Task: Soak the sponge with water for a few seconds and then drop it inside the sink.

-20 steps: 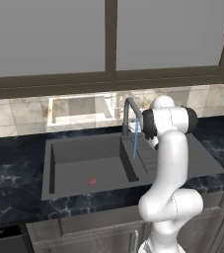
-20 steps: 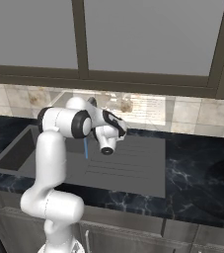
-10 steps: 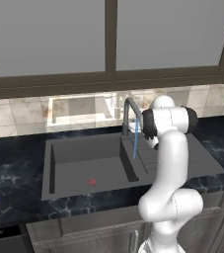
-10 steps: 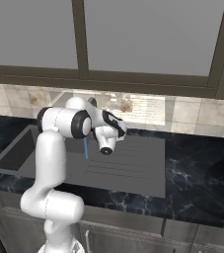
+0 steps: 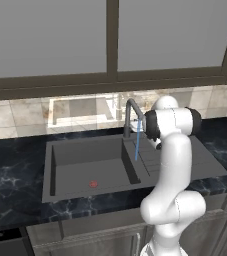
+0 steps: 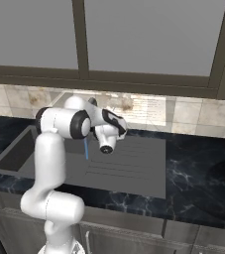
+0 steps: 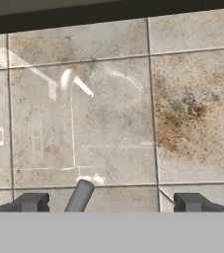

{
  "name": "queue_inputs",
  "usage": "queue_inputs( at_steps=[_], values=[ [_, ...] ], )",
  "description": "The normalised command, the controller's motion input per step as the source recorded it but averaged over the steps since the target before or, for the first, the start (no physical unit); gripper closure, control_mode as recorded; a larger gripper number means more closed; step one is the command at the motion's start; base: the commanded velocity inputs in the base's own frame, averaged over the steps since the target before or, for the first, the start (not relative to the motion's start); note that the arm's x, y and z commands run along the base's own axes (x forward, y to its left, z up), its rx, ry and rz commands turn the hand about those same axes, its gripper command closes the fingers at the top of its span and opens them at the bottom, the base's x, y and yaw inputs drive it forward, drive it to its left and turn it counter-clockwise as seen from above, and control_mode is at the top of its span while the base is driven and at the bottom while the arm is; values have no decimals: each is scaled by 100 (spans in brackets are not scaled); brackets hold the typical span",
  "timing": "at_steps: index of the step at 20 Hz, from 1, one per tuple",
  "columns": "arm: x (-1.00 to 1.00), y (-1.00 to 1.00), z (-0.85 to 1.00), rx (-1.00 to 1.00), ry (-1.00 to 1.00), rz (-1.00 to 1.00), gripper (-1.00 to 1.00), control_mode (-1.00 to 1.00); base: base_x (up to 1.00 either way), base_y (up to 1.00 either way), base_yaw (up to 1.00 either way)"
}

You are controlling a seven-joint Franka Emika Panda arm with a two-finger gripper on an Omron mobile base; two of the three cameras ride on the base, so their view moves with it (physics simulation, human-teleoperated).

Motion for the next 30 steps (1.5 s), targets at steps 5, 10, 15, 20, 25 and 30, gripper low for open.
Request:
queue_inputs(
  at_steps=[5, 10, 15, 20, 25, 30],
  values=[
    [0, -3, 34, 5, 0, 0, -100, -100, 0, 0, 0],
    [0, -5, 22, 6, 5, -2, -100, -100, 0, 0, 0],
    [-4, -10, 14, 7, 15, -3, -100, -100, 0, 0, 0],
    [-14, -17, 20, 9, 13, -2, -100, -100, 0, 0, 0],
    [-15, -21, 25, 10, 13, -1, -100, -100, 0, 0, 0],
    [-21, -22, 14, 9, 9, 0, -100, -100, 0, 0, 0]
  ],
)
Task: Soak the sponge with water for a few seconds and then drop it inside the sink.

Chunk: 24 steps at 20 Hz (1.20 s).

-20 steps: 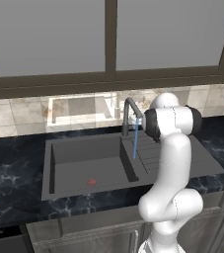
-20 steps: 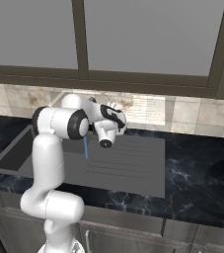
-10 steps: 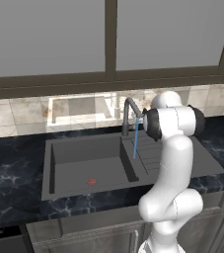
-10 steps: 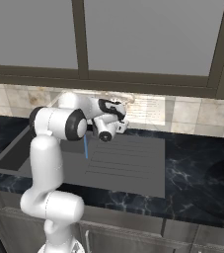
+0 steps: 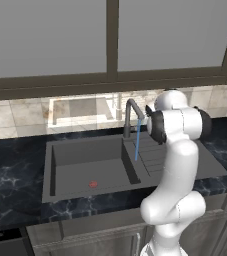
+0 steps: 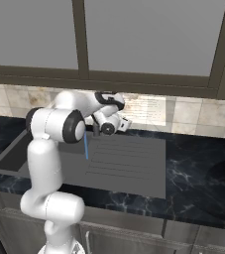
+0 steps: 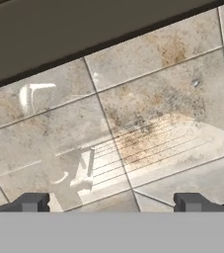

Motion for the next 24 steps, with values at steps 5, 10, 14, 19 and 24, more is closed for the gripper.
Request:
queue_inputs(
  at_steps=[5, 10, 14, 19, 24],
  values=[
    [-33, -22, 2, 9, 5, 0, -100, -100, 0, 0, 0],
    [-39, -16, 0, 9, 3, 0, -100, -100, 0, 0, 0],
    [-42, -9, 0, 7, 2, 0, -100, -100, 0, 0, 0],
    [-36, -3, 6, 4, 2, 0, -100, -100, 0, 0, 0],
    [-31, 0, 12, 1, 3, 0, -100, -100, 0, 0, 0]
  ],
)
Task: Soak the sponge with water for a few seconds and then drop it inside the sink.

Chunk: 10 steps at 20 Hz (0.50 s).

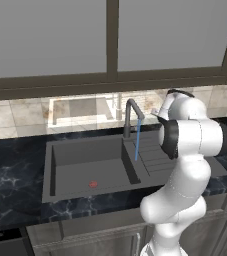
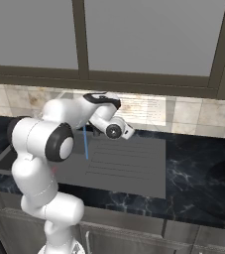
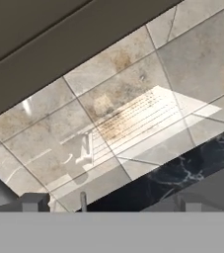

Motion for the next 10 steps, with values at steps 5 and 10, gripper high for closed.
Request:
queue_inputs(
  at_steps=[5, 10],
  values=[
    [-28, 0, 15, 1, 5, 0, -100, -100, 0, 0, 0],
    [-12, 0, 25, 0, 11, 0, -100, -100, 0, 0, 0]
  ],
)
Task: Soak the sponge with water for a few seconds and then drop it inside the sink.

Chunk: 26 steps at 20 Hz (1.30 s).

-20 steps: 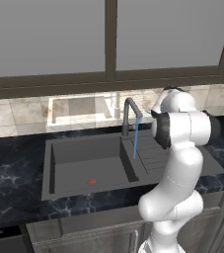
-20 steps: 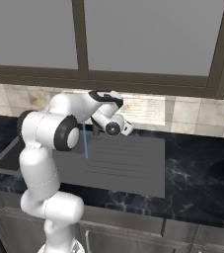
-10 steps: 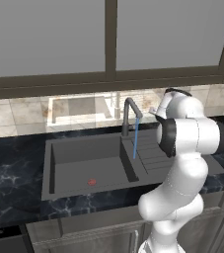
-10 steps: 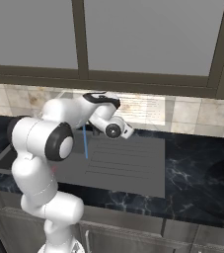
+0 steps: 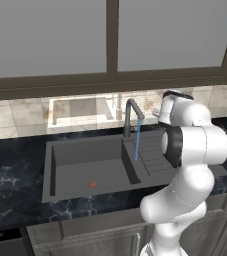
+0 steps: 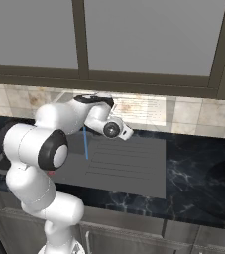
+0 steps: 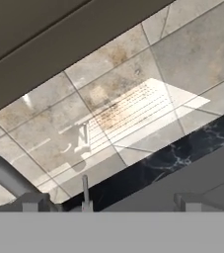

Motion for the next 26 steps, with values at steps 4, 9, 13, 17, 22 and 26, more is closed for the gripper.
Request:
queue_inputs(
  at_steps=[4, 9, 13, 17, 22, 26],
  values=[
    [-7, 0, 26, 0, 11, 0, -100, -100, 0, 0, 0],
    [-7, 0, 27, 0, 13, 0, -100, -100, 0, 0, 0],
    [-13, 0, 29, 0, 15, 0, -100, -100, 0, 0, 0],
    [-18, 0, 16, 0, 10, 0, -100, -100, 0, 0, 0],
    [-28, 0, 15, 0, 8, 0, -100, -100, 0, 0, 0],
    [-40, 0, 12, 0, 5, 0, -100, -100, 0, 0, 0]
  ],
)
